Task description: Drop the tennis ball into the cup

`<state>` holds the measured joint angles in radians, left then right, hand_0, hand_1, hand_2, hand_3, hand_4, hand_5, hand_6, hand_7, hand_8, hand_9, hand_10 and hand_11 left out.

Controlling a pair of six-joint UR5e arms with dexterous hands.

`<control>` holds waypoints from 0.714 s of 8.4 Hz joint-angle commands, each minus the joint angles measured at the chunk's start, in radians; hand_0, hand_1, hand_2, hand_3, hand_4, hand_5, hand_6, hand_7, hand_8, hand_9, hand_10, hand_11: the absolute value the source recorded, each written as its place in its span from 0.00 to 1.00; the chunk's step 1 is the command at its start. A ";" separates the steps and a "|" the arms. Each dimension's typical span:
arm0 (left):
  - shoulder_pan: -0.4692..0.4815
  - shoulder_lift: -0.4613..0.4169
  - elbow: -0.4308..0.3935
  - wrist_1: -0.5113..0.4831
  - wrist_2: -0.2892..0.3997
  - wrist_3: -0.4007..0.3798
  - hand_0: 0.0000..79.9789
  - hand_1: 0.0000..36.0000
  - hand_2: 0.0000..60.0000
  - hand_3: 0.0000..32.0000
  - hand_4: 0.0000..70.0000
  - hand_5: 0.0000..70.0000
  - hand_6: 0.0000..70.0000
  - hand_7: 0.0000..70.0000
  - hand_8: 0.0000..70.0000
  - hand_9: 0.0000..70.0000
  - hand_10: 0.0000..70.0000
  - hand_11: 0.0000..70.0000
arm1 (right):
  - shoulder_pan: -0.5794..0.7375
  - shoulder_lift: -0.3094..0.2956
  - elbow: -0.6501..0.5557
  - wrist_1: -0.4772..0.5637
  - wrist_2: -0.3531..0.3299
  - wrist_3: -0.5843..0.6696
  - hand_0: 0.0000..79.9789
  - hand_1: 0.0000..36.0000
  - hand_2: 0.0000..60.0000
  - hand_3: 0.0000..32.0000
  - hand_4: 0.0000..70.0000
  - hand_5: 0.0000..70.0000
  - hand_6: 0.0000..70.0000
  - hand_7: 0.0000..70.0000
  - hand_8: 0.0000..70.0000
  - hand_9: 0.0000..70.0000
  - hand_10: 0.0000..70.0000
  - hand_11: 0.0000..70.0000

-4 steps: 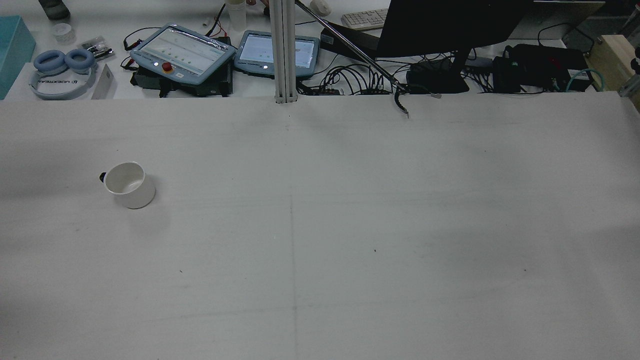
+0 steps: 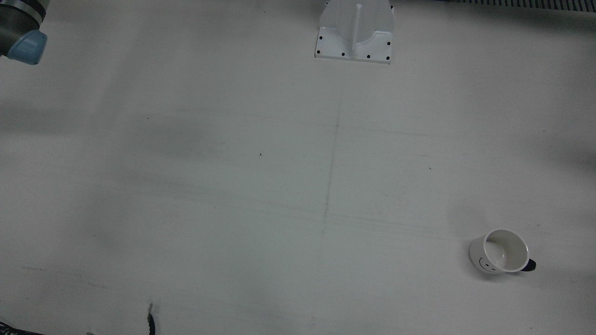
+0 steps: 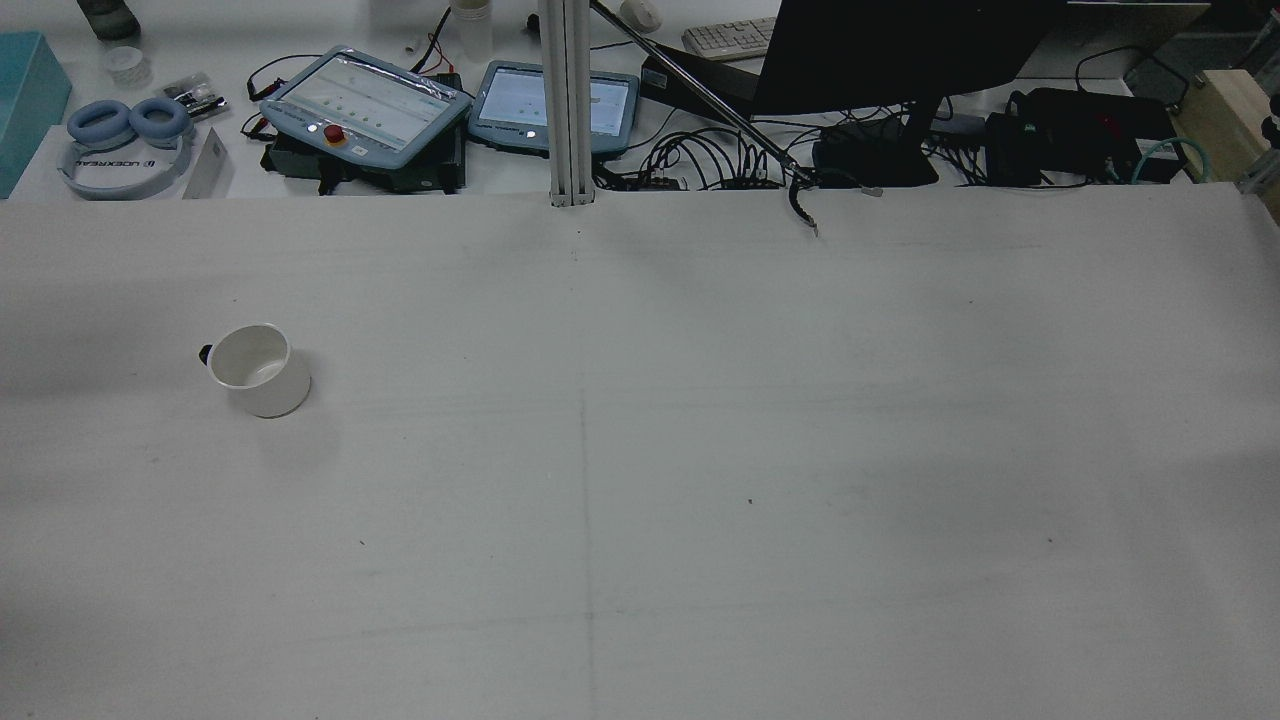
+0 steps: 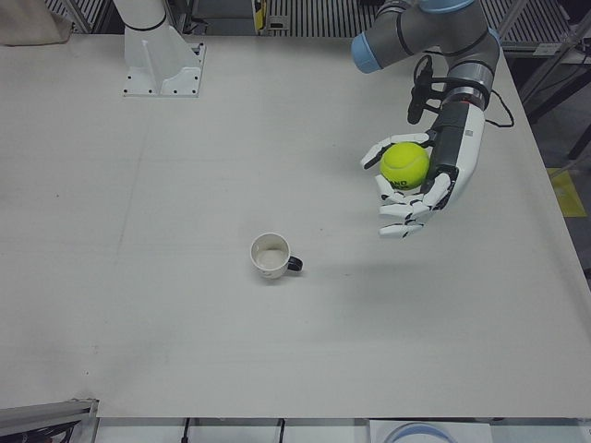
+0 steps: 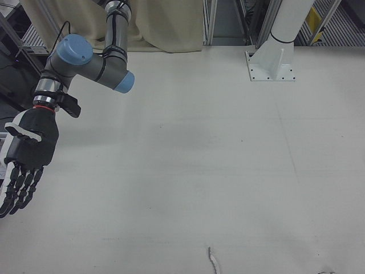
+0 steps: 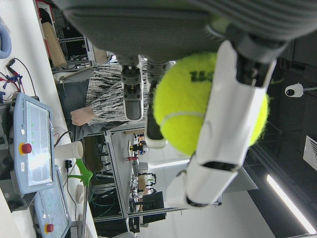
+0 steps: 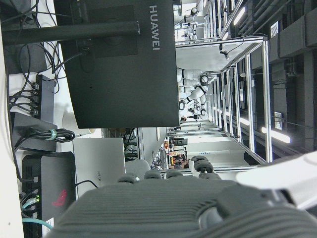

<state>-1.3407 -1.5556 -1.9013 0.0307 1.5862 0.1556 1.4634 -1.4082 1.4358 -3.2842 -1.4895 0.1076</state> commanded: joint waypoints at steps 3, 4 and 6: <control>0.229 -0.018 0.001 -0.011 -0.147 0.047 1.00 0.93 0.61 0.00 0.35 0.43 1.00 1.00 0.73 0.79 0.27 0.42 | 0.000 0.000 0.002 0.000 0.000 0.000 0.00 0.00 0.00 0.00 0.00 0.00 0.00 0.00 0.00 0.00 0.00 0.00; 0.291 -0.059 0.005 0.020 -0.167 0.051 1.00 0.92 0.56 0.00 0.35 0.40 1.00 1.00 0.73 0.79 0.26 0.42 | 0.000 0.000 0.003 0.000 0.000 0.000 0.00 0.00 0.00 0.00 0.00 0.00 0.00 0.00 0.00 0.00 0.00 0.00; 0.328 -0.133 0.068 0.009 -0.178 0.100 1.00 0.84 0.47 0.00 0.34 0.41 1.00 1.00 0.73 0.77 0.26 0.41 | 0.000 0.002 0.000 0.000 0.000 0.000 0.00 0.00 0.00 0.00 0.00 0.00 0.00 0.00 0.00 0.00 0.00 0.00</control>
<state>-1.0717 -1.6192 -1.8871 0.0439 1.4334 0.2123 1.4634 -1.4082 1.4378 -3.2842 -1.4895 0.1074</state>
